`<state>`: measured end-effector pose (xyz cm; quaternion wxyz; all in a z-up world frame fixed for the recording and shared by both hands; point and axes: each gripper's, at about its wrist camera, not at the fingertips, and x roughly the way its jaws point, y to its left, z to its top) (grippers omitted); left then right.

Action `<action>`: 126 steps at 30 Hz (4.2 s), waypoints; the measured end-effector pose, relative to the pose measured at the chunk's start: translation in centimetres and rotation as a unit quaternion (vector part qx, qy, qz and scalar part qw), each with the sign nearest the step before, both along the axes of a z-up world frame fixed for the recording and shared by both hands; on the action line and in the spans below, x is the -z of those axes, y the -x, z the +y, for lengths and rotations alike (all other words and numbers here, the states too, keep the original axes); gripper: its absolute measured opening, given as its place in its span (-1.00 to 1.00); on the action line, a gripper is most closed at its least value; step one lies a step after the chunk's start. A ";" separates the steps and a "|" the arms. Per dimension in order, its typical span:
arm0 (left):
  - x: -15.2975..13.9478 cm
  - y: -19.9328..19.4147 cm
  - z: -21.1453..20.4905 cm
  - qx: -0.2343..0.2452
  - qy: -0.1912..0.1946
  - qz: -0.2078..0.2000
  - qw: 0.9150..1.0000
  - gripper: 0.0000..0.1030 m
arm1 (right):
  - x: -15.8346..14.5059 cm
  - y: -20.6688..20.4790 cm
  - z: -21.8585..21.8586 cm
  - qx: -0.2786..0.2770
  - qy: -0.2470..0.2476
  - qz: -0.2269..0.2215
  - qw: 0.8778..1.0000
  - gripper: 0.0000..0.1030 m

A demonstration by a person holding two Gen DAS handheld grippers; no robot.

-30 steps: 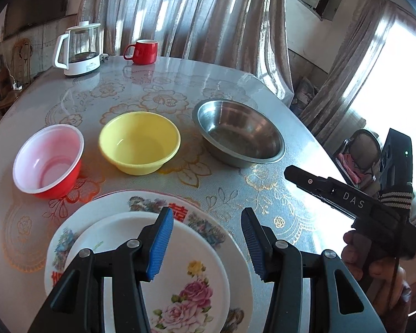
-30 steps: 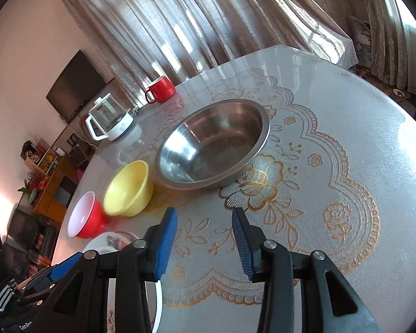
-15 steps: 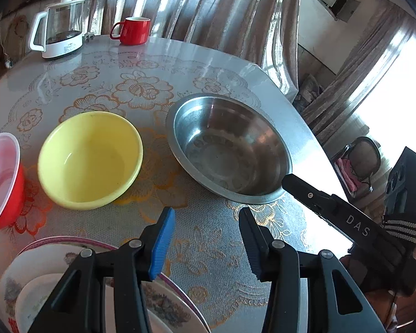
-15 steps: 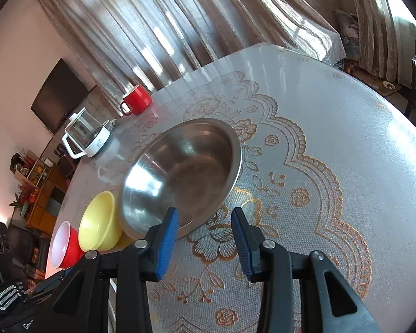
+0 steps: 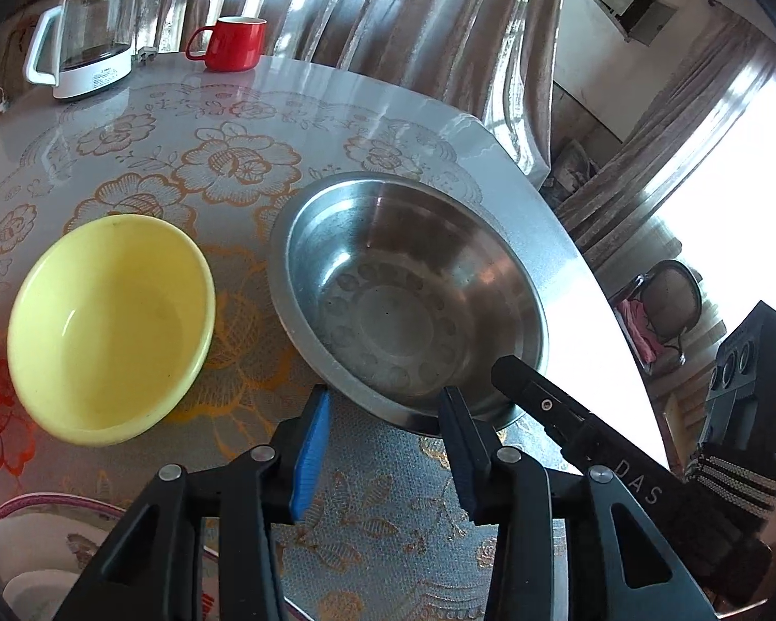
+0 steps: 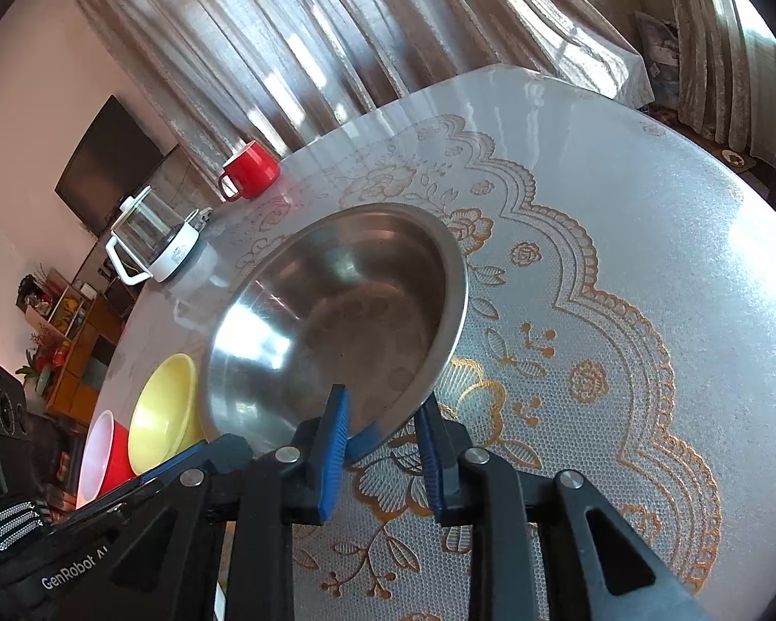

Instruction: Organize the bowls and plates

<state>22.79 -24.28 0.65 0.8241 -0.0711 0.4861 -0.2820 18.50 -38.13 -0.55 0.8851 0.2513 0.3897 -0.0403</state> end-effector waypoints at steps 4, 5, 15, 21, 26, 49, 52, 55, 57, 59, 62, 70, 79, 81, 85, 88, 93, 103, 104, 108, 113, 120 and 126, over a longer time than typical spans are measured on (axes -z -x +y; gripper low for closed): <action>0.1 0.4 -0.1 0.009 0.007 -0.003 1.000 -0.23 | 0.0 0.2 0.0 0.003 0.000 0.001 1.000 -0.53; 0.1 0.5 0.0 0.011 0.009 -0.002 1.000 -0.23 | 0.0 0.3 0.0 0.004 -0.001 0.001 1.000 -0.53; -0.2 2.8 0.6 0.026 0.015 -0.009 0.999 -0.23 | -0.9 2.5 1.1 -0.006 -0.011 -0.011 1.000 -0.54; -0.3 4.7 1.0 0.033 0.014 -0.016 0.999 -0.24 | -0.9 4.5 1.7 -0.008 -0.018 -0.012 1.000 -0.58; -1.0 6.3 1.7 0.040 0.025 -0.022 0.999 -0.24 | -1.2 6.0 2.1 -0.010 -0.030 -0.020 0.999 -0.63; -1.4 6.0 4.3 -0.008 0.033 -0.008 0.999 -0.10 | -1.9 11.4 1.1 0.022 -0.070 -0.054 0.996 -0.40; -1.6 4.9 3.5 -0.010 0.026 -0.010 1.000 -0.10 | -2.5 10.2 -0.1 0.039 -0.055 -0.058 0.996 -0.34; -1.1 3.6 2.7 -0.011 0.017 -0.006 1.000 -0.10 | -2.5 8.6 -1.1 0.053 -0.043 -0.052 0.996 -0.32; -0.6 2.9 2.3 -0.010 0.012 -0.001 1.000 -0.11 | -2.4 7.4 -1.6 0.054 -0.027 -0.045 0.997 -0.31; 0.0 2.4 1.8 -0.010 0.005 0.004 1.000 -0.12 | -2.0 6.1 -1.8 0.055 -0.015 -0.033 0.998 -0.31; 0.6 2.0 1.1 -0.003 0.001 0.009 1.000 -0.13 | -1.2 4.7 -1.8 0.054 0.007 -0.014 0.998 -0.36; 0.5 2.8 0.8 0.014 -0.001 -0.003 1.000 -0.25 | 0.0 4.7 -1.6 0.042 0.033 0.002 0.999 -0.68; -0.5 4.2 2.8 0.008 0.015 -0.010 1.000 -0.26 | -1.8 6.0 -0.3 0.029 0.036 -0.020 0.999 -0.68; -1.0 4.5 3.5 0.002 0.019 -0.014 1.000 -0.26 | -2.4 6.0 0.4 0.023 0.038 -0.026 0.999 -0.68; -2.1 4.9 5.7 -0.017 0.030 -0.023 0.999 -0.26 | -3.7 5.7 2.2 0.003 0.041 -0.040 0.998 -0.67; -2.9 5.2 8.0 -0.036 0.038 -0.032 0.998 -0.26 | -4.7 5.6 4.2 -0.019 0.047 -0.054 0.997 -0.67; -3.8 5.7 11.6 -0.063 0.044 -0.043 0.996 -0.26 | -5.7 4.9 7.6 -0.050 0.044 -0.066 0.996 -0.67; -5.4 8.9 20.3 -0.133 0.044 -0.082 0.987 -0.25 | -6.9 4.8 15.3 -0.132 0.035 -0.089 0.987 -0.67; -5.5 9.4 21.3 -0.141 0.042 -0.087 0.985 -0.25 | -7.1 4.9 16.3 -0.142 0.034 -0.092 0.985 -0.67; -5.4 11.3 25.5 -0.174 0.041 -0.096 0.979 -0.25 | -7.4 5.1 20.3 -0.187 0.028 -0.098 0.977 -0.67; -4.1 13.9 30.5 -0.221 0.032 -0.088 0.971 -0.24 | -6.6 5.5 25.4 -0.244 0.017 -0.090 0.965 -0.67; -1.2 16.6 35.1 -0.266 0.019 -0.064 0.962 -0.24 | -3.9 6.3 31.1 -0.302 0.014 -0.057 0.951 -0.66; 0.5 17.5 36.8 -0.280 0.013 -0.044 0.959 -0.24 | -1.7 6.6 33.8 -0.325 0.021 -0.029 0.945 -0.65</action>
